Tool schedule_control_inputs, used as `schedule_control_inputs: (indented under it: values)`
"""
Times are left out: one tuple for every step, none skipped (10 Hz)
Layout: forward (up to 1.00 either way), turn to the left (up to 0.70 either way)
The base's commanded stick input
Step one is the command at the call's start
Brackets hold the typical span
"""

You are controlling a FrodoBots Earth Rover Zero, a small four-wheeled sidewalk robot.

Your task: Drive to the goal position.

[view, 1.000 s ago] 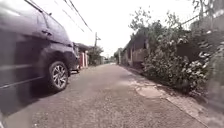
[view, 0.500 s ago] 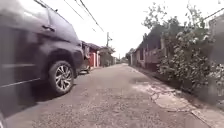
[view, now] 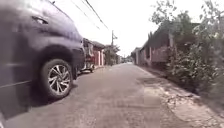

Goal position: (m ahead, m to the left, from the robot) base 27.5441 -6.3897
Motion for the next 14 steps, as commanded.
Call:
schedule_control_inputs:
  values:
    - [0.70, 0.00]
    - [0.70, 0.00]
    - [0.70, 0.00]
    - [0.70, 0.00]
    - [0.70, 0.00]
    - [0.70, 0.00]
    - [0.70, 0.00]
    - [0.70, 0.00]
    - [0.70, 0.01]
    - [0.70, 0.02]
    - [0.70, 0.02]
    - [0.70, 0.02]
    - [0.70, 0.02]
    - [0.70, 0.01]
